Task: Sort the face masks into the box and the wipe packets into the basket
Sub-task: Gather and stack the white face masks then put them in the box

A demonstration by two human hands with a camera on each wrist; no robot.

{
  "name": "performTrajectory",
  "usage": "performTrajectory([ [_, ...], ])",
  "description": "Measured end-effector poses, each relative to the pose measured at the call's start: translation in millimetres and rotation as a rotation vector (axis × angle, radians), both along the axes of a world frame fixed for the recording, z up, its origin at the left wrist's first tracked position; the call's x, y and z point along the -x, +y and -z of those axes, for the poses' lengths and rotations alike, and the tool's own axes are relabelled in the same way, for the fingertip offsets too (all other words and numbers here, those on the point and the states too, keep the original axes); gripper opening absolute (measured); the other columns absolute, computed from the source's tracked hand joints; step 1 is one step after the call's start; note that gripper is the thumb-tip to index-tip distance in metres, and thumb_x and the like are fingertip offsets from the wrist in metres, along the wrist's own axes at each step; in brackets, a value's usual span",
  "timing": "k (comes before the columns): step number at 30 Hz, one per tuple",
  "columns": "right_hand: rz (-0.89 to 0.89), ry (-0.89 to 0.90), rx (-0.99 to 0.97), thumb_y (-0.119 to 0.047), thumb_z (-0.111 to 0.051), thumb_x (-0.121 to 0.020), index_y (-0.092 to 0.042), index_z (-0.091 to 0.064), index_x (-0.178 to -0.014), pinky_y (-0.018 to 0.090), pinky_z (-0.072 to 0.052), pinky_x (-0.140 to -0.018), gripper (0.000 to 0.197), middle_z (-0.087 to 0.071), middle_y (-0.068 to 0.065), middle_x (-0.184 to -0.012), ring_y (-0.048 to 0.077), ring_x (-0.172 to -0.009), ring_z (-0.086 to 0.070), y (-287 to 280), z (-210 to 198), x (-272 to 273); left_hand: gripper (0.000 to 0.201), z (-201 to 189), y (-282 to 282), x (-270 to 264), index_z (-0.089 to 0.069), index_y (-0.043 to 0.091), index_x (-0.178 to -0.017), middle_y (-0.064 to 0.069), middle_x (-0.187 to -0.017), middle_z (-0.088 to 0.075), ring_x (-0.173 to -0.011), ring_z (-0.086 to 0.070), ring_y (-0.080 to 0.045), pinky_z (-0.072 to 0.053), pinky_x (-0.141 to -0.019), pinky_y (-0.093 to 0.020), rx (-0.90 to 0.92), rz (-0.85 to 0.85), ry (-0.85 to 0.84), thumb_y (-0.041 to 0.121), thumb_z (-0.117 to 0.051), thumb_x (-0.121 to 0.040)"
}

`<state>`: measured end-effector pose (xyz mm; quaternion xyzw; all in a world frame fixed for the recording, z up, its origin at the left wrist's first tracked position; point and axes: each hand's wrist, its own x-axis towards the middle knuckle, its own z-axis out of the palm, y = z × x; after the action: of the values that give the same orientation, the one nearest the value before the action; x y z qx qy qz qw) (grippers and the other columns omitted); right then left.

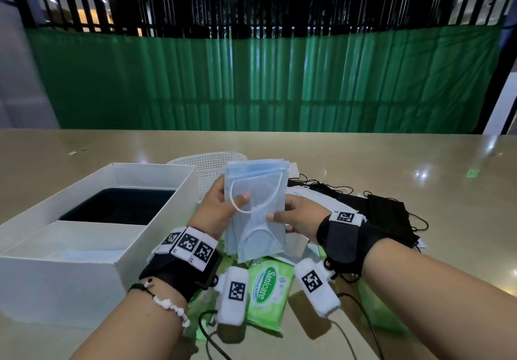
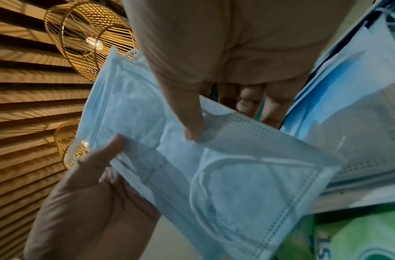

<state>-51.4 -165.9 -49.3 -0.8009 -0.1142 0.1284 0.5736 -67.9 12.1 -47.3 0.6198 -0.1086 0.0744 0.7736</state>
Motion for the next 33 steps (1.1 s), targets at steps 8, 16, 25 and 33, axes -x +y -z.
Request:
performTrajectory([
  [8, -0.19, -0.058, 0.007, -0.006, -0.07, -0.081, -0.03, -0.049, -0.11, 0.005, -0.046, -0.078, 0.043, -0.059, -0.014, -0.106, -0.003, -0.096, -0.057, 3, -3, 20, 0.053, -5, -9, 9, -0.06, 0.011, -0.105, -0.006, -0.097, -0.068, -0.087, -0.066, -0.016, -0.054, -0.071, -0.023, -0.112, 0.108, -0.165, 0.014, -0.078, -0.054],
  [16, -0.196, -0.14, -0.047, 0.012, -0.063, -0.079, -0.024, -0.049, -0.108, 0.011, -0.047, -0.083, 0.049, -0.058, 0.01, -0.121, 0.012, -0.104, -0.053, 15, 2, 25, 0.045, 11, -17, 8, -0.072, 0.019, -0.09, -0.007, -0.094, -0.073, -0.092, -0.067, -0.027, -0.052, -0.087, -0.044, -0.098, 0.055, -0.059, 0.027, -0.078, -0.046],
  [25, -0.046, -0.084, 0.156, -0.007, -0.074, -0.067, -0.023, -0.052, -0.111, 0.04, -0.045, -0.099, 0.051, -0.063, 0.009, -0.119, 0.026, -0.111, -0.058, 14, 13, 16, 0.054, 20, -12, 7, -0.065, 0.011, -0.102, -0.008, -0.094, -0.072, -0.086, -0.068, -0.023, -0.053, -0.077, -0.037, -0.055, 0.075, 0.036, 0.015, -0.078, -0.05],
  [33, 0.019, 0.003, 0.394, -0.018, -0.068, -0.077, -0.026, -0.043, -0.115, 0.027, -0.04, -0.072, 0.046, -0.065, 0.0, -0.103, 0.019, -0.087, -0.058, 3, 12, 25, 0.048, 26, -2, 12, -0.065, 0.016, -0.104, -0.003, -0.096, -0.073, -0.093, -0.066, -0.023, -0.05, -0.085, -0.036, -0.061, 0.123, 0.157, 0.015, -0.074, -0.057],
])
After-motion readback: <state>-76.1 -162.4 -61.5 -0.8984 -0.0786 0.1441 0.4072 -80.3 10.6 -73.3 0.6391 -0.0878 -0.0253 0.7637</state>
